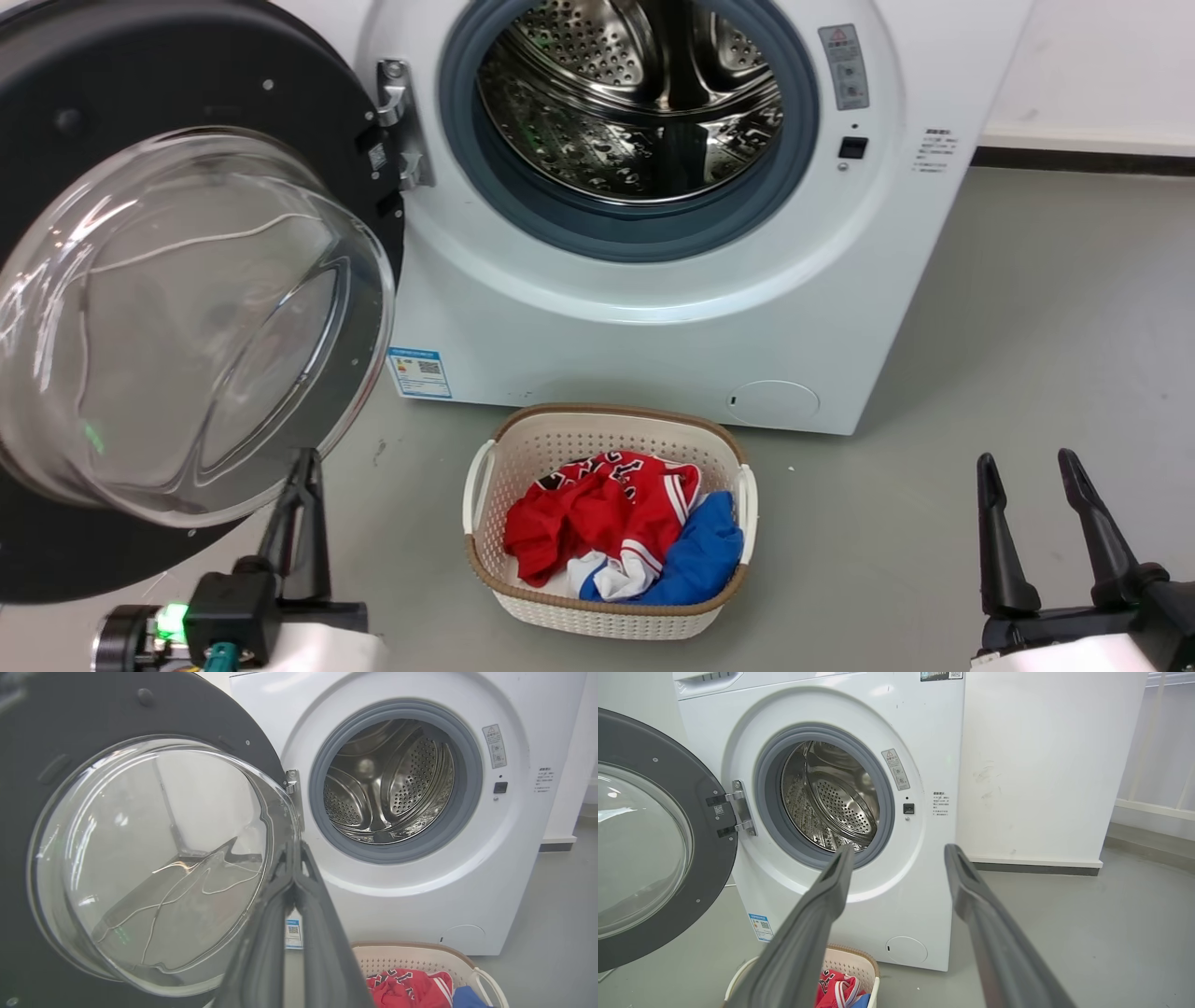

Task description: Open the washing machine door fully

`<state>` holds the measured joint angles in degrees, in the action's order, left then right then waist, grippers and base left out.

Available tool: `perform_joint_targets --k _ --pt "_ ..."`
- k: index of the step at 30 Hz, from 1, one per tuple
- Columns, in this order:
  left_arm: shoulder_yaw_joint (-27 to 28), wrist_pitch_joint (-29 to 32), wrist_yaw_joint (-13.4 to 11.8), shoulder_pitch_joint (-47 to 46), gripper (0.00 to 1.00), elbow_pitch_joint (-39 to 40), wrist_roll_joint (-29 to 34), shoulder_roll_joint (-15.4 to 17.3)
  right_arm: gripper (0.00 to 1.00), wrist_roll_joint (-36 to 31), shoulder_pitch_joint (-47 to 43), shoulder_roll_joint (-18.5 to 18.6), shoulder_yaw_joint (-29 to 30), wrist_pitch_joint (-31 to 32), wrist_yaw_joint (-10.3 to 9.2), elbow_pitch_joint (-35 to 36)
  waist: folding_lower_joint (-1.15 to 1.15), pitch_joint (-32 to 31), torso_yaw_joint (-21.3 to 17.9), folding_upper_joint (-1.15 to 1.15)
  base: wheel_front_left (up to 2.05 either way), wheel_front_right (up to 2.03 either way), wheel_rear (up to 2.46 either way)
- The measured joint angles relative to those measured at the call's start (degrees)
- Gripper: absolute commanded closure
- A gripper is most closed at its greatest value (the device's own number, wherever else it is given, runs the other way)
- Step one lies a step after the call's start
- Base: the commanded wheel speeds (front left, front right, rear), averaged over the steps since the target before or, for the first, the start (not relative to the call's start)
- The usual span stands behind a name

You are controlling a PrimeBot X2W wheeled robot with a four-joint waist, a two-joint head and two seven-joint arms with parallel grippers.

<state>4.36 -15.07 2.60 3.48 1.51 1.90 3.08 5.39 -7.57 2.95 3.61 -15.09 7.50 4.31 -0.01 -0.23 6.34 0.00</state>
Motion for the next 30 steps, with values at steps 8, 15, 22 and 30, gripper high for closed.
perform_joint_targets --k 8,15,22,30 --pt "-3.1 0.0 -2.2 2.1 1.0 -1.2 -1.5 -0.1 0.0 0.7 -0.6 0.0 -0.7 0.0 0.0 0.5 0.0 0.2 -3.8 0.0 0.0 0.0 0.0" --pt "-4.4 0.0 -2.0 3.1 0.0 -1.7 -2.2 -0.1 0.0 1.3 -1.8 0.0 -0.4 0.0 0.0 0.1 0.0 0.0 -5.8 0.0 0.0 0.0 0.0" --pt "-4.9 0.0 -1.6 3.4 0.0 -2.8 -2.7 -0.1 0.0 1.7 -2.0 0.0 -0.4 0.0 0.0 -0.3 0.0 -0.5 -6.0 0.0 0.0 0.0 0.0" --pt "-5.5 0.0 -1.8 3.6 0.0 -3.8 -2.8 -0.1 0.0 1.7 -2.0 0.0 -0.4 0.0 0.0 -0.4 0.0 -0.8 -5.6 0.0 0.0 0.0 0.0"
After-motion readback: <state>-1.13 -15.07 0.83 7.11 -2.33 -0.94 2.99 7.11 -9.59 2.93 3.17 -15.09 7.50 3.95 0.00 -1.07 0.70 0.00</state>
